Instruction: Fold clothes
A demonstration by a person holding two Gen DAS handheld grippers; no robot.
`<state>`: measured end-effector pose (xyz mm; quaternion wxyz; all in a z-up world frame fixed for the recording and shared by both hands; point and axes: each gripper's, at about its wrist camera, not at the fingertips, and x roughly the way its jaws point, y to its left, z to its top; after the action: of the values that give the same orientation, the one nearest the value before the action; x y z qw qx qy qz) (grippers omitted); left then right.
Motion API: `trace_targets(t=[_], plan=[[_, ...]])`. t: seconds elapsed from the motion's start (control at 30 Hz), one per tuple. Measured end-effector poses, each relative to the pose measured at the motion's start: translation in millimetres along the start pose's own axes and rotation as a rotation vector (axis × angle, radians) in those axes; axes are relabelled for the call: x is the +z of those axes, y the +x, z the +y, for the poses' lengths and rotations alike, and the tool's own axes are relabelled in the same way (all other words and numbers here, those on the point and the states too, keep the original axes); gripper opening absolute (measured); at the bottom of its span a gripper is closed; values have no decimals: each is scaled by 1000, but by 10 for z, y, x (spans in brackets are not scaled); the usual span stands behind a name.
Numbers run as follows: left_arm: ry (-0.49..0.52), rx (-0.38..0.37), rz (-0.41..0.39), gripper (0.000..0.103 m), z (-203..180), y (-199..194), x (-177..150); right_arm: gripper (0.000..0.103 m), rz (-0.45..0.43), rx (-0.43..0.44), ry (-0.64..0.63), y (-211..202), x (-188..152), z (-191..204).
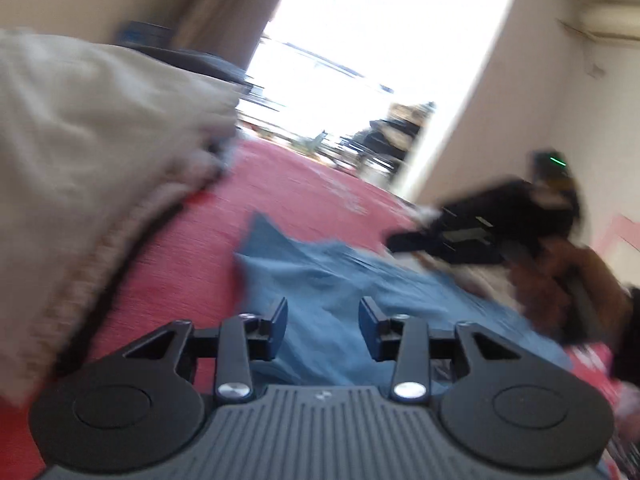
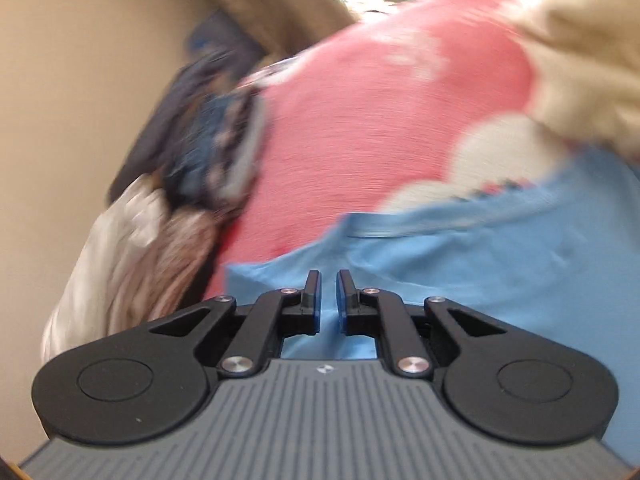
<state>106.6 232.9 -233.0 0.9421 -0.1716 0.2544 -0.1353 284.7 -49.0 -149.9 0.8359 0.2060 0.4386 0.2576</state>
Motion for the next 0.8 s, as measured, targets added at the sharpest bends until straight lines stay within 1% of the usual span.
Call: trace_targets(t=[0.03,0.07,0.1,0.17,0.33,0.4,0.43,0.47,0.5,0.53,0.6,0.67,0.73,0.8], plan=[[-5,38,3,47,47,19,1,9,34,14,-60,52,-34,105],[-5,73,18,47,86,49,-19,9,60,14,-114,124,-79,202],[-11,91,39,47,122,84,-50,9,80,8,-158,198,-118,278],[-37,75,84,46,184,142,-106,9,102,3,-196,346,-156,382],[47,64,116,45,102,161,-129,10,105,-9,-187,608,-20,567],[96,99,138,39,65,203,-172,10,107,-5,-175,641,24,616],[124,125,148,24,46,227,-193,11,109,-3,-170,653,42,638],[124,141,148,14,65,228,-195,12,111,-3,-171,663,46,658],[121,156,147,10,87,228,-194,13,113,-8,-182,667,35,677],[88,172,137,8,147,195,-168,13,114,-16,-192,667,18,685],[15,205,114,7,273,122,-112,14,114,-32,-199,680,-1,680],[-29,269,109,2,394,78,-83,14,113,-45,-175,722,17,654],[-75,261,118,2,508,60,-83,15,111,-57,-151,764,34,627],[-108,204,104,9,537,11,-54,16,109,-70,-128,806,52,601]])
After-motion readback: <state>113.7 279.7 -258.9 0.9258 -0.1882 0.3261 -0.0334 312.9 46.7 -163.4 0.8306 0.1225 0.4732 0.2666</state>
